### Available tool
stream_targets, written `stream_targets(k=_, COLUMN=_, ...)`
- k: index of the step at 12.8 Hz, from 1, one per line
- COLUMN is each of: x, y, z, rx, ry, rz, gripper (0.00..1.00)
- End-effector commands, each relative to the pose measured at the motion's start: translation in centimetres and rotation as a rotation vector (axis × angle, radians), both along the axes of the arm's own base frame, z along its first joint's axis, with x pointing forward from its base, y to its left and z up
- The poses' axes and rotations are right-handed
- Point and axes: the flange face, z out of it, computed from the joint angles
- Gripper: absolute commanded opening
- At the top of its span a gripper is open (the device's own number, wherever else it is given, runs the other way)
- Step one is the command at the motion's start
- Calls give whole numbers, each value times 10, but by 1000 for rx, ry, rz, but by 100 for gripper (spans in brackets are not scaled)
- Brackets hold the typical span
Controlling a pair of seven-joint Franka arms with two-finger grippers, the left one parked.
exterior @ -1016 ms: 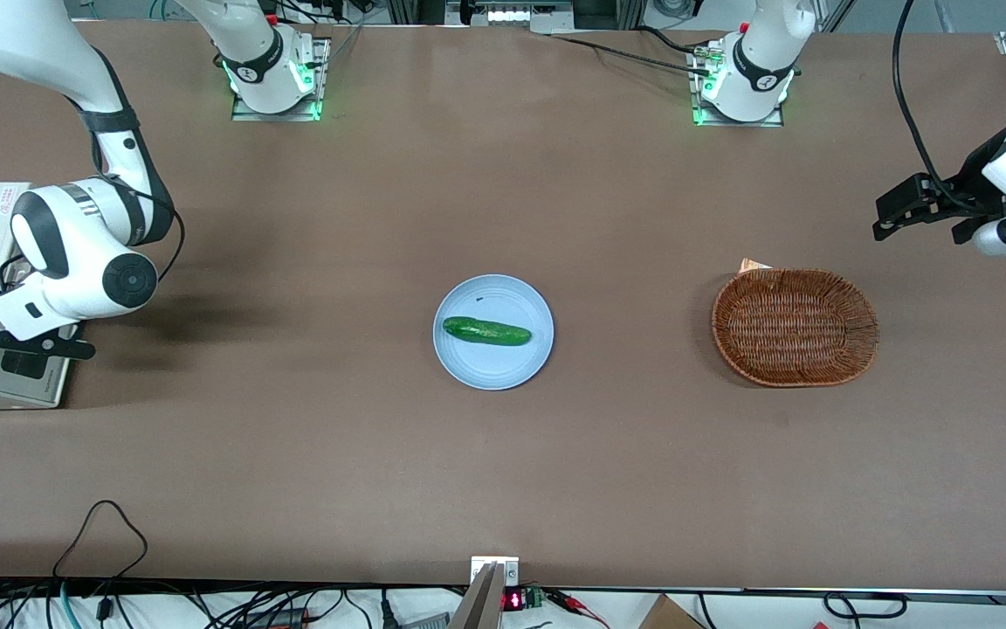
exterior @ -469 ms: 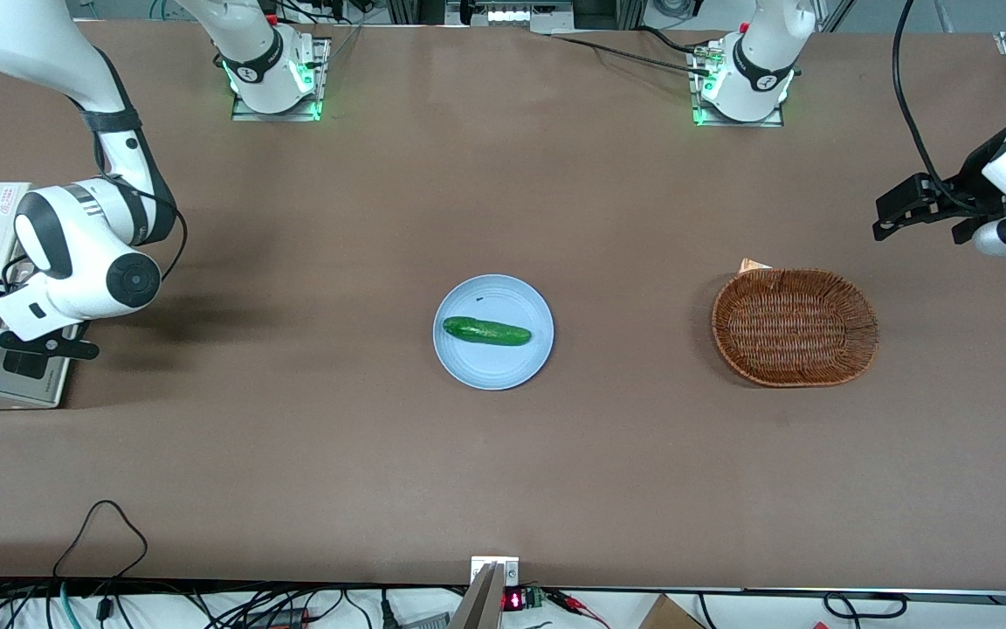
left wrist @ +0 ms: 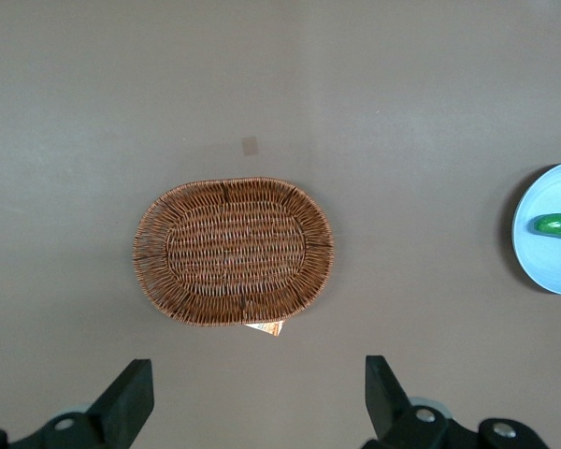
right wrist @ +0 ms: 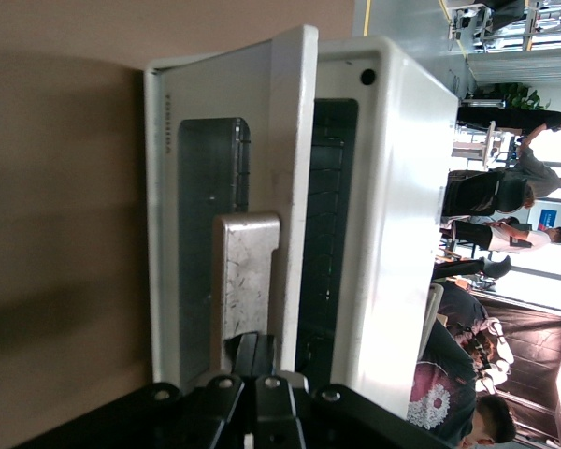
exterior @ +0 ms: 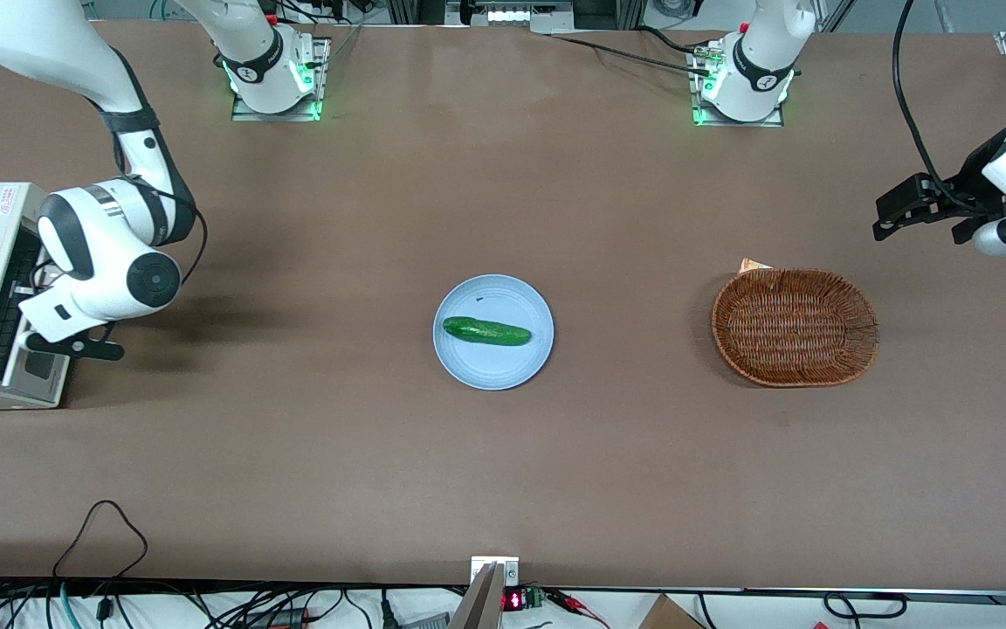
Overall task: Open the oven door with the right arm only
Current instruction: 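Pull the handle outward and down with the right gripper, swinging the door open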
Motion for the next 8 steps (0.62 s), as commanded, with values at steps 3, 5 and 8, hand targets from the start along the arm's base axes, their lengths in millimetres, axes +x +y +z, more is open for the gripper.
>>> stream_targets(k=3, x=-3, y=32, z=-33, rx=25, ry=7, rz=-6, gripper=2)
stream_targets(k=5, x=-3, y=45, z=-48, rx=20, ry=4, rz=1, gripper=2)
stream_targets(k=8, x=-5, y=53, z=-59, rx=20, ry=15, rz=10, gripper=2)
